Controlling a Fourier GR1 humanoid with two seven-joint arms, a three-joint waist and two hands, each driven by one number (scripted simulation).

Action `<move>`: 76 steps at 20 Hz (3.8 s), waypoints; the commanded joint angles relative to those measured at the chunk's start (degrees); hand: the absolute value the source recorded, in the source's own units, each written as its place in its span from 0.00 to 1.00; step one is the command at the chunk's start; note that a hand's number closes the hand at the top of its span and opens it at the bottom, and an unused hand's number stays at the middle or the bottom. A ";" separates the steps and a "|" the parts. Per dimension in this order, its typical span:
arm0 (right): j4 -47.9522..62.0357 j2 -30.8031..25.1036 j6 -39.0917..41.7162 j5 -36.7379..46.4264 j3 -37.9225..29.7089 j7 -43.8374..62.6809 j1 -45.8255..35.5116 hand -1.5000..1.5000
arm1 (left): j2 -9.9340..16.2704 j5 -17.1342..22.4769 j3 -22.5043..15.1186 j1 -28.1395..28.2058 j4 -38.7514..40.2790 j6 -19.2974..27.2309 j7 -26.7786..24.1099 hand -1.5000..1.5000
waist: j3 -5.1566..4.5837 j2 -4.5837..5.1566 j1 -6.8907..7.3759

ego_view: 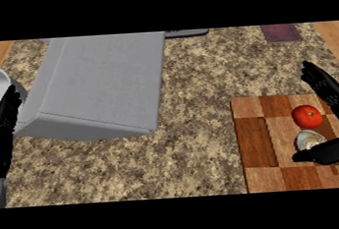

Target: Pick the cupcake from the cutting board and place it in the cardboard box

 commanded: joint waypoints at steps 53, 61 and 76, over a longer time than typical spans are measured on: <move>30.69 -9.03 15.77 51.00 5.51 -44.29 -5.66 0.00 | -4.66 -12.50 7.79 -2.42 10.39 -7.71 6.41 0.50 | -1.37 0.00 0.61; 11.82 -9.99 21.28 51.87 5.58 -29.49 1.33 0.00 | -7.24 -15.20 8.11 -5.02 11.46 -6.91 8.53 0.50 | -1.42 -0.08 -0.05; 26.33 3.35 2.06 63.50 3.18 -29.71 -3.38 1.00 | -10.12 -17.46 9.05 -2.79 7.80 -8.30 9.20 0.50 | -1.35 0.05 0.70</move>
